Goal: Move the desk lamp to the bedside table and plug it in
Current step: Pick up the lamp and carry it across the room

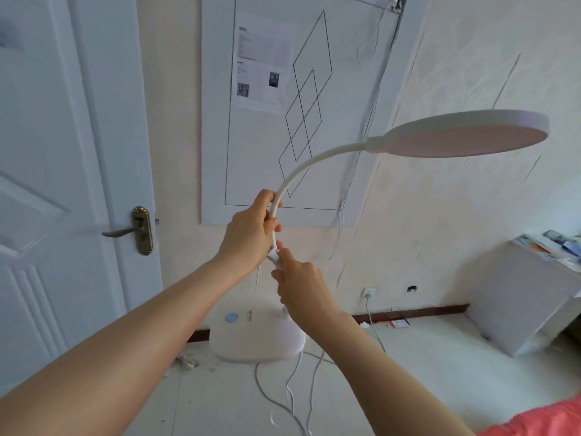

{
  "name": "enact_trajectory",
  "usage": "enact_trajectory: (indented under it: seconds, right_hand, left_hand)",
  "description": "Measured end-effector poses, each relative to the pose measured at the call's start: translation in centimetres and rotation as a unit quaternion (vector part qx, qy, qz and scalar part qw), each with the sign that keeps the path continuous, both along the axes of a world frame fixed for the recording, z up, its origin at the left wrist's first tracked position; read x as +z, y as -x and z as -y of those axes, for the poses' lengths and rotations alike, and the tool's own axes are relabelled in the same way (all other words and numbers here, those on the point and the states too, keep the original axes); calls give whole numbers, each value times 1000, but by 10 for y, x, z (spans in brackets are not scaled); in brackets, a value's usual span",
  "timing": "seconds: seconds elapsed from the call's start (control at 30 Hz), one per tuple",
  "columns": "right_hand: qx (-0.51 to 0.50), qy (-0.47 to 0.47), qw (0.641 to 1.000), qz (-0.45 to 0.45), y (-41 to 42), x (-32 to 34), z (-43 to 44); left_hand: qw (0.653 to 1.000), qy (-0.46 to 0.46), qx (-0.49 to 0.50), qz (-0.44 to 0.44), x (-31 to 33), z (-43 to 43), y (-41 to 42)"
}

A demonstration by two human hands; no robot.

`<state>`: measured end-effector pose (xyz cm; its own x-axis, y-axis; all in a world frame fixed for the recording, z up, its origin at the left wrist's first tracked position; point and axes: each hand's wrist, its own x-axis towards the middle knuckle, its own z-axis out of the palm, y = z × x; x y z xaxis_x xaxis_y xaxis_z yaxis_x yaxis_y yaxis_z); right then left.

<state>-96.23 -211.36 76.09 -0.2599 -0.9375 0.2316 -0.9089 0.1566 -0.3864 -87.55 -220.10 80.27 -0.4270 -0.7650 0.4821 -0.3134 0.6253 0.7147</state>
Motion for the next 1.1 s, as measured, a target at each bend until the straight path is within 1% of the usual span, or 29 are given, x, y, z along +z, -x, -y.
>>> enact_trajectory:
  seconds: [0.17,0.27,0.57,0.67,0.77,0.93,1.1]
  right_hand:
    - [-28,-11,1000,-6,25,-10,40]
    - [-50,-9,999,-10,49,-12,65]
    - [-117,1,993,-15,168,-6,136]
    - [-126,10,992,-28,206,-4,153]
    - [-147,5,989,-25,236,-4,165]
    - [-192,-9,981,-14,284,-9,175]
    - [-249,-13,968,-21,331,-6,177]
  left_hand:
    - [999,-18,-32,-10,-7,40,27]
    - [999,-13,-45,-4,-8,65,53]
    - [994,-3,-105,8,5,138,179]
    - [992,-5,-124,-1,8,160,220]
    - [989,-11,-145,9,7,176,256]
    - [984,3,-177,8,4,190,310]
    - [972,13,-233,3,6,197,367]
